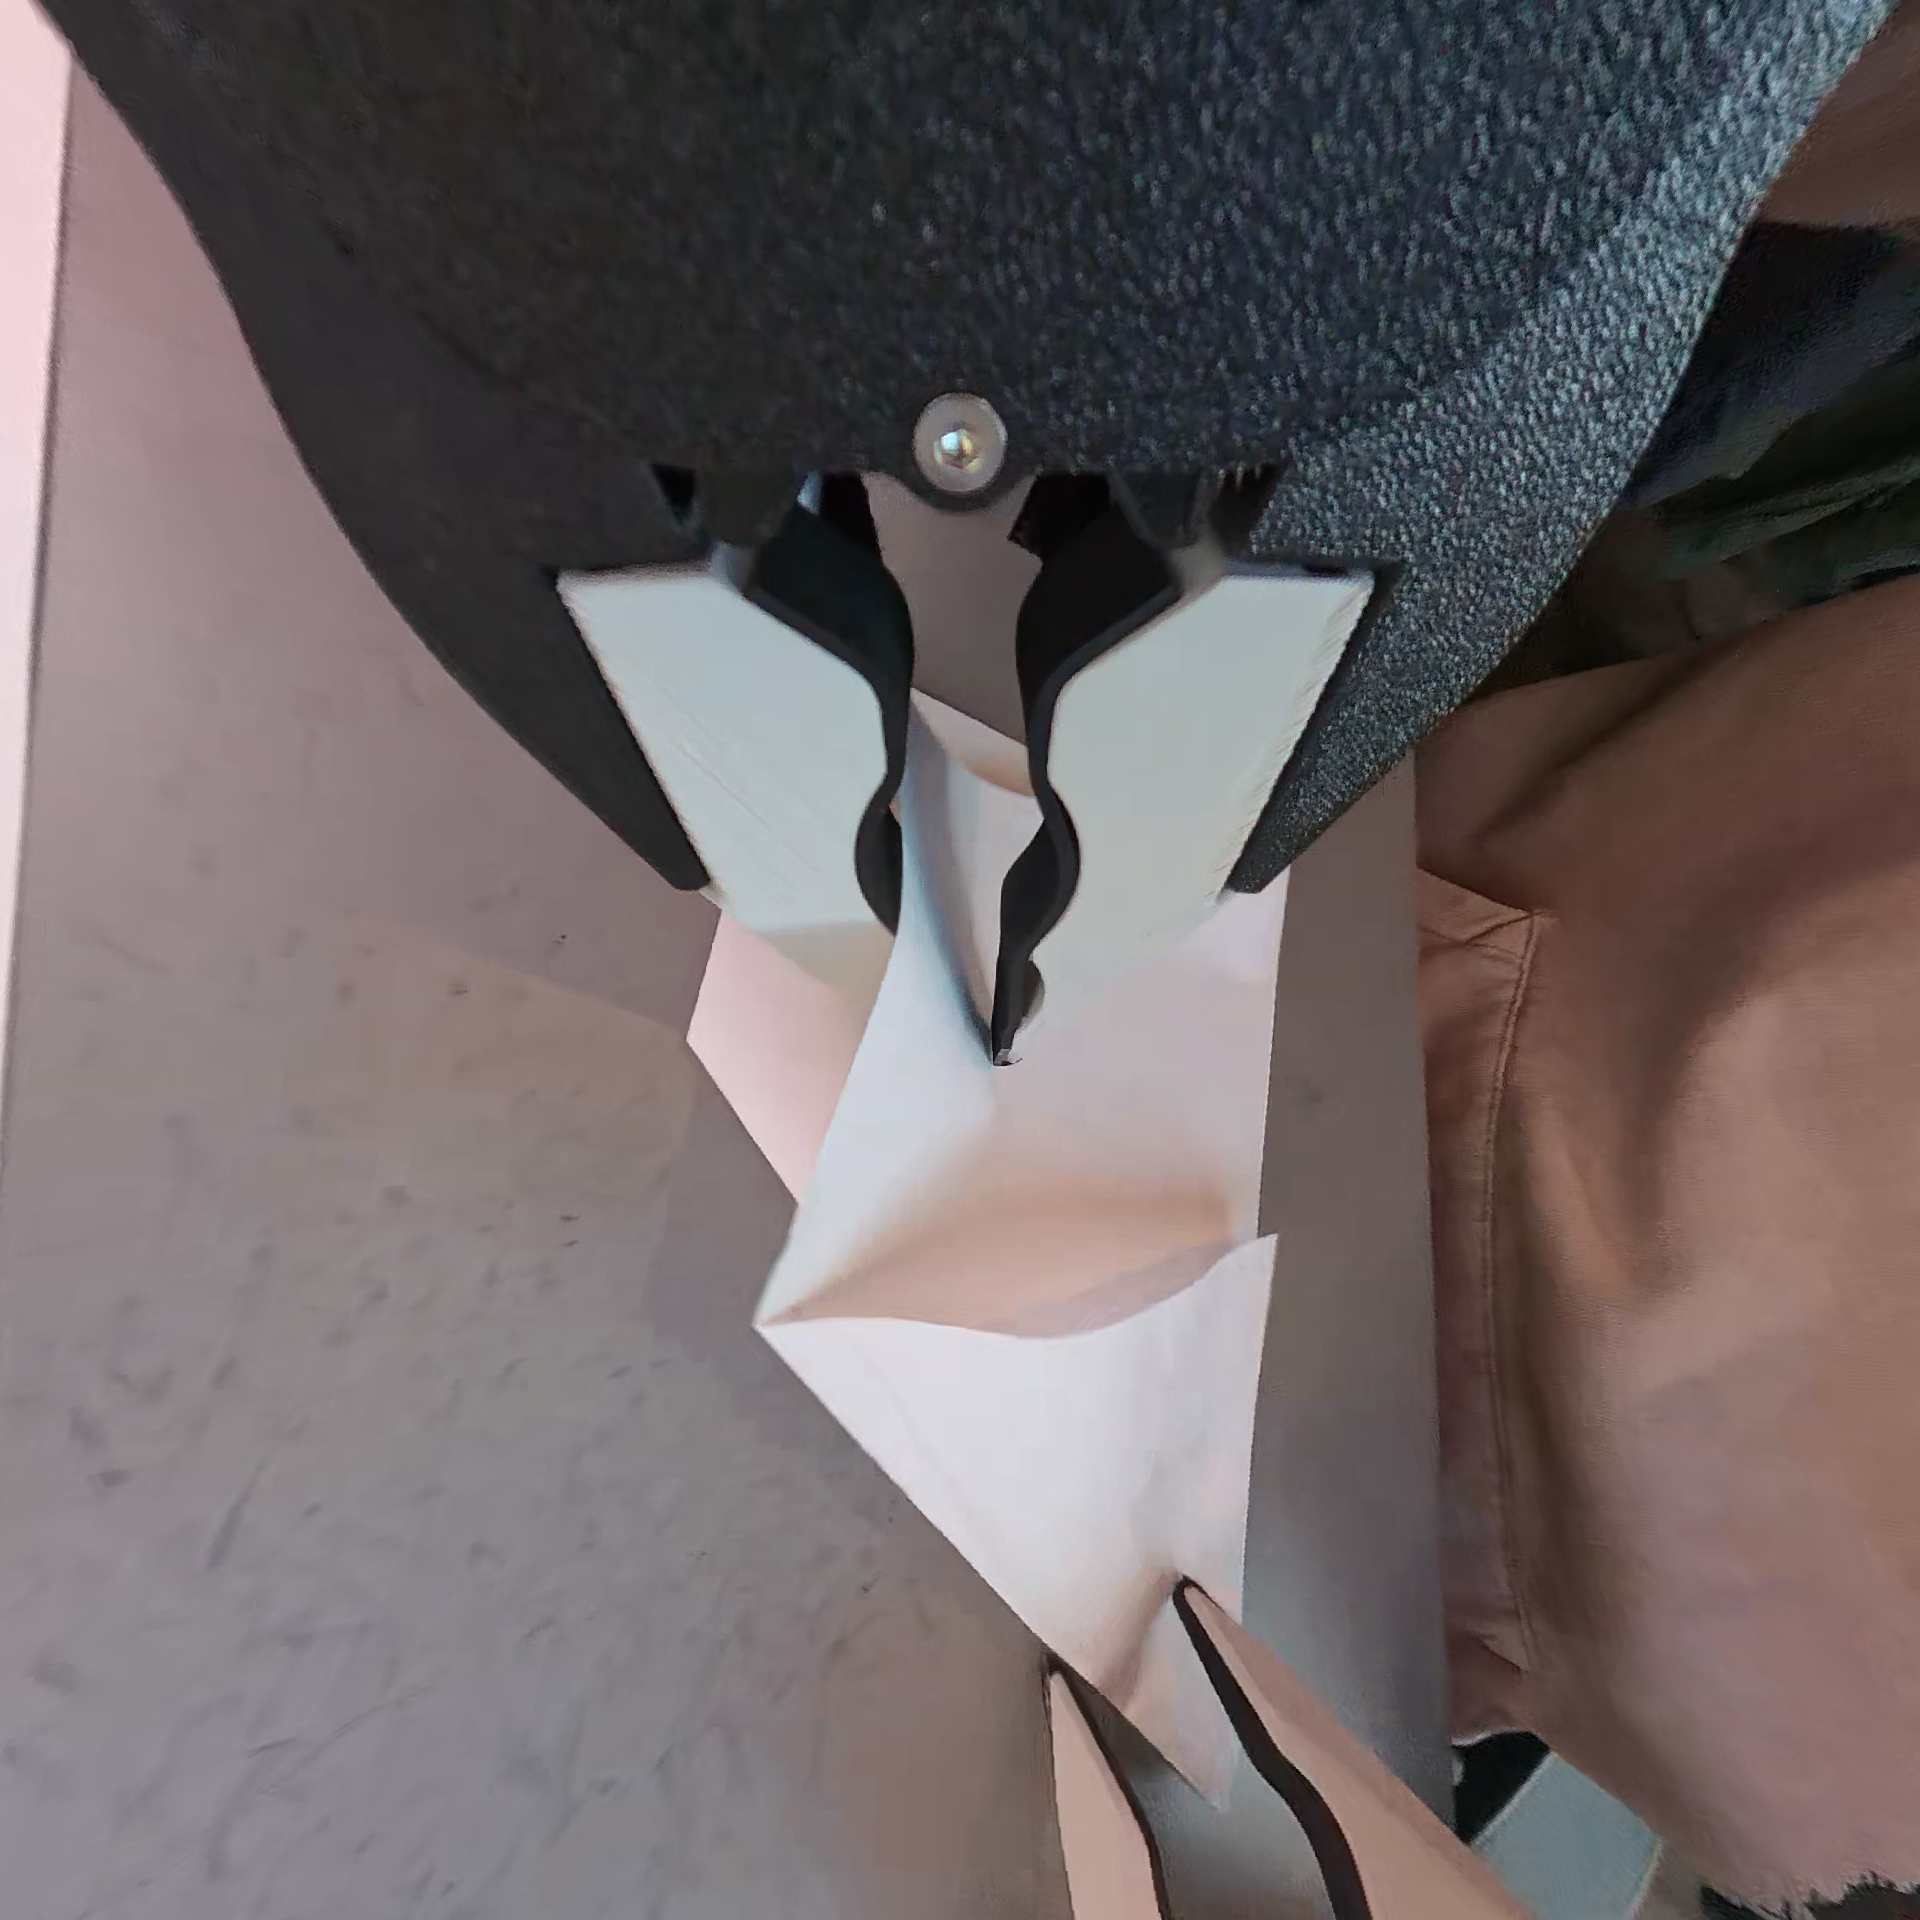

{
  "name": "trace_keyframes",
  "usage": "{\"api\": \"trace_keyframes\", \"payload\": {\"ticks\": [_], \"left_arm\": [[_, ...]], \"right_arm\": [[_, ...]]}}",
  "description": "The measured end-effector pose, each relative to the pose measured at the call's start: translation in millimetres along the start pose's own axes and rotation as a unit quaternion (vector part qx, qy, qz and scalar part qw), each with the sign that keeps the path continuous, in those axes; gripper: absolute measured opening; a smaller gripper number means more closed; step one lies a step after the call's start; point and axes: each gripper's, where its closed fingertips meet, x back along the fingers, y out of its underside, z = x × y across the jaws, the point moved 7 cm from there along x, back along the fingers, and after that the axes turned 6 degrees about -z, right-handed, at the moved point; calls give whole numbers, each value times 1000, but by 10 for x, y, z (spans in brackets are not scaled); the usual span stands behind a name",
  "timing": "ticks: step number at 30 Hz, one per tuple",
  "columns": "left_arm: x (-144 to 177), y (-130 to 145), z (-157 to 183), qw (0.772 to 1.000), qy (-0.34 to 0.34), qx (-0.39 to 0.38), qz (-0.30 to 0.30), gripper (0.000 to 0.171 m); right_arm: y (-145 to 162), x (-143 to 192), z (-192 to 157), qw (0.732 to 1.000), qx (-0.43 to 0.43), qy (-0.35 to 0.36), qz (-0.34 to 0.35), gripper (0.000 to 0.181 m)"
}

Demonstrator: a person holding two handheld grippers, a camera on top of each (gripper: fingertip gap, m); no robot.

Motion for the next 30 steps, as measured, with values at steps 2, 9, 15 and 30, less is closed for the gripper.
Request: {"api": "trace_keyframes", "payload": {"ticks": [2, 9, 15, 30], "left_arm": [[-39, -25, -10, 999, -33, -20, -1, 21], [-72, -3, 10, 996, -87, -25, 27, 10], [-124, 3, 85, 992, -104, -30, 58, 4], [-155, 50, 178, 987, -123, -43, 97, 0]], "right_arm": [[-12, 13, -7, 999, 17, 27, 17, 11], [-174, 284, -82, 994, 51, 47, 79, 24], [-355, 308, 54, 998, 39, 7, 46, 36], [-723, 207, 179, 992, 99, -68, -34, 1]]}}
